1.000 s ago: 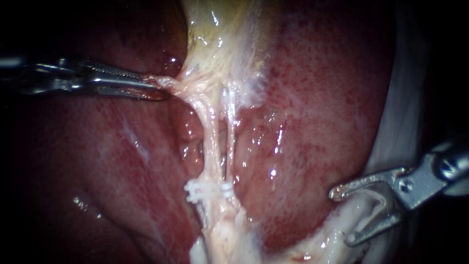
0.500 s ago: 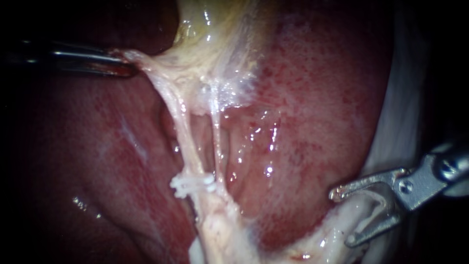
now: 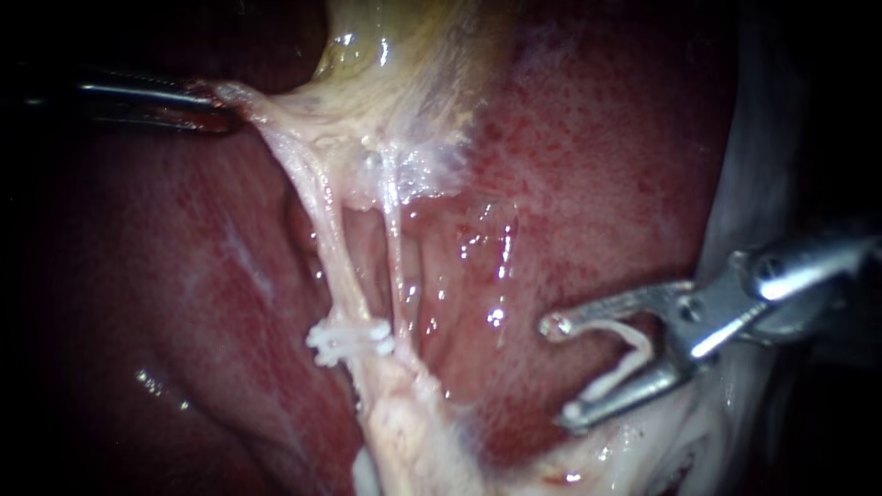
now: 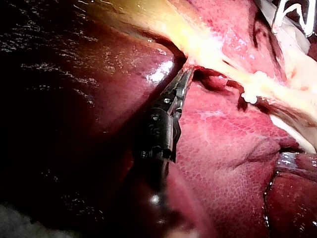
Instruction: Clipping third clip left tube
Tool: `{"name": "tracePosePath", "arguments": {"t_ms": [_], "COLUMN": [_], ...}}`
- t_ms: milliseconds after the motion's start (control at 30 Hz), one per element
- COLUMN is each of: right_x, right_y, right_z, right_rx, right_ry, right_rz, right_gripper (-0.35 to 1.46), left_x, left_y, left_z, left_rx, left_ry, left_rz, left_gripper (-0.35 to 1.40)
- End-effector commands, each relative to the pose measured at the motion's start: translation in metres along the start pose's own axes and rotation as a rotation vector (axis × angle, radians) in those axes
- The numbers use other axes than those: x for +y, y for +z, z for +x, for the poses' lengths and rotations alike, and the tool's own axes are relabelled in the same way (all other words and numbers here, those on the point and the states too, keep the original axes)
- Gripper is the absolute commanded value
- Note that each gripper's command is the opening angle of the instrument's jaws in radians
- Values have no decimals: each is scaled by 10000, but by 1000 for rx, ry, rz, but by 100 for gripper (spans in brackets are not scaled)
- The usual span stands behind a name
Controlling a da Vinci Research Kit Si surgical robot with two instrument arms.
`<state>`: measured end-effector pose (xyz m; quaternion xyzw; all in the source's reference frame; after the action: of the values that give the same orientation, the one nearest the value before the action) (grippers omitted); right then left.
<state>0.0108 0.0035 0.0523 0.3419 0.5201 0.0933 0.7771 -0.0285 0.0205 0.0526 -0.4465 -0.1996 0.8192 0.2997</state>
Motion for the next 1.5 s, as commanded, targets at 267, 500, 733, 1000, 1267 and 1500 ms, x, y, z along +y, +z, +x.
{"name": "tracePosePath", "arguments": {"t_ms": [267, 500, 733, 1000, 1267, 1500], "right_x": [31, 57, 78, 91, 96, 100], "right_y": [46, 77, 91, 95, 109, 123], "right_z": [19, 18, -9, -27, -31, -29], "right_rx": [145, 165, 164, 162, 161, 164], "right_ry": [185, 278, 345, 361, 363, 360], "right_rz": [-6, -18, -26, -30, -36, -16], "right_gripper": [50, 50, 50, 49, 49, 50], "left_x": [0, 0, 0, 0, 0, 0], "left_y": [1, 1, 1, 1, 2, 2], "left_z": [0, -1, -1, -1, -1, -1], "left_rx": [0, 0, 0, 0, 0, 0], "left_ry": [0, 0, 0, 1, 1, 1], "left_rz": [1, 1, 1, 1, 1, 2], "left_gripper": [-35, -35, -35, -35, -35, -35]}}
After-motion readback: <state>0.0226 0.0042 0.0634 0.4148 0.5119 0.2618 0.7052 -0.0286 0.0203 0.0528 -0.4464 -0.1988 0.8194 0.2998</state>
